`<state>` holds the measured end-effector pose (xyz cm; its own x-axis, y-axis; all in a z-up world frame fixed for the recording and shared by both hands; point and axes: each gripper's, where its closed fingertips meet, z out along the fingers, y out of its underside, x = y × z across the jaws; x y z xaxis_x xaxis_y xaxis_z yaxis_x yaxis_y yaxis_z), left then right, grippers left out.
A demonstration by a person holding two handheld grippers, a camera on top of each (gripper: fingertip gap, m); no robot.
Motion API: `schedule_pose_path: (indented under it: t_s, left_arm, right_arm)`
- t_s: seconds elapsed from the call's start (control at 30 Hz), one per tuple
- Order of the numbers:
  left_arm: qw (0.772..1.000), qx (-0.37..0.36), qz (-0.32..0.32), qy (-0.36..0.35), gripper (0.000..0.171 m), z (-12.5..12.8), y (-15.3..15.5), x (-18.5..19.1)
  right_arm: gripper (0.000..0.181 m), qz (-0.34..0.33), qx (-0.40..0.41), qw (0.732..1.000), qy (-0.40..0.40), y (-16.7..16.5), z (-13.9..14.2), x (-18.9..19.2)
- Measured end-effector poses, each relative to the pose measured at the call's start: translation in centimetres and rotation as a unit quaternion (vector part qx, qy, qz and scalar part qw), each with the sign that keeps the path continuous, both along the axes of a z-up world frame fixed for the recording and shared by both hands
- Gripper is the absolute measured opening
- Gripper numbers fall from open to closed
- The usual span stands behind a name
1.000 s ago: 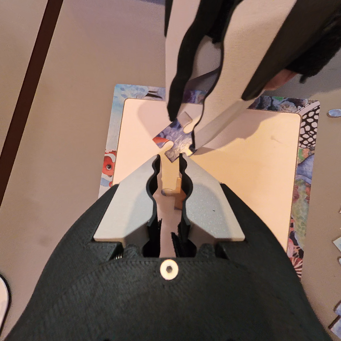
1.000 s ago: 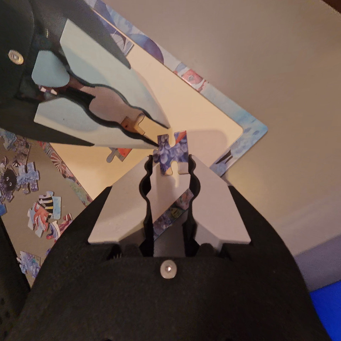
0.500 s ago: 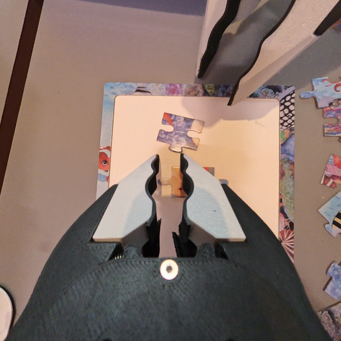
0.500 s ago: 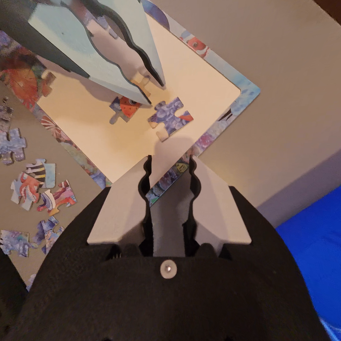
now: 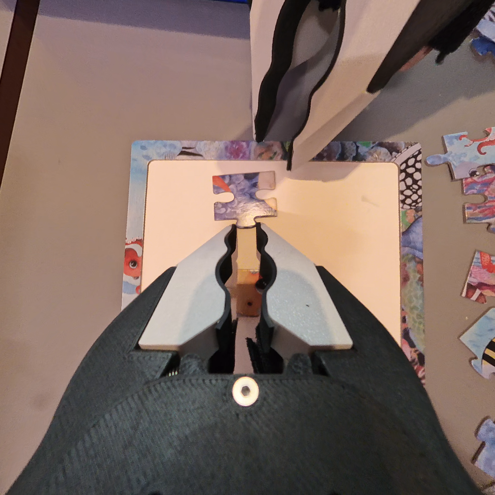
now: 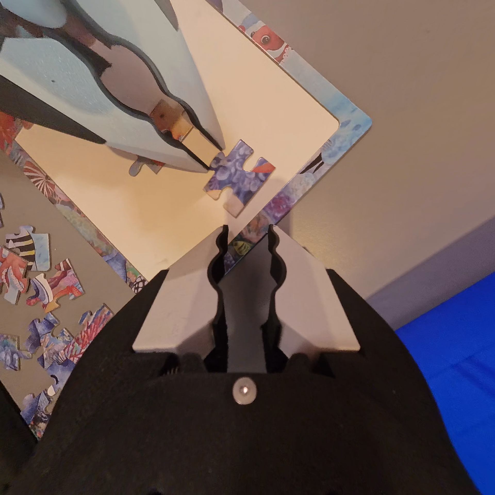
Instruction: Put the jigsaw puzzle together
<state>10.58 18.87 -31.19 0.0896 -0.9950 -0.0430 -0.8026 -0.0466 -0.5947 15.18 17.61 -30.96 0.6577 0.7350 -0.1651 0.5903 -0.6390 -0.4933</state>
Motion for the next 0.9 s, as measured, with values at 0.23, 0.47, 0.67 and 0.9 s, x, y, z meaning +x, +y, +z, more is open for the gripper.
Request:
schedule_pose_path:
  t_s: [0.23, 0.47, 0.67, 0.9]
  left_arm:
    - [1.000, 0.013, -0.008, 0.012, 0.014, 0.0, 0.3, 0.8]
    - [1.000, -0.004, -0.011, -0.002, 0.014, 0.0, 0.4, 1.0]
    - [1.000, -0.015, -0.014, -0.017, 0.022, 1.1, 0.5, 0.6]
    - [1.000, -0.014, -0.018, -0.008, 0.032, 1.8, 0.4, -0.8]
  right_arm:
    - [0.024, 0.019, -0.004, 1.000, 0.011, -0.6, 0.0, -0.4]
    - [0.023, 0.023, 0.003, 1.000, 0.008, -0.6, 0.0, -0.3]
    - [0.027, 0.027, -0.007, 0.999, 0.024, -0.9, 0.6, -0.4]
    - [0.025, 0.026, 0.025, 0.997, 0.062, -0.6, 3.9, 0.1]
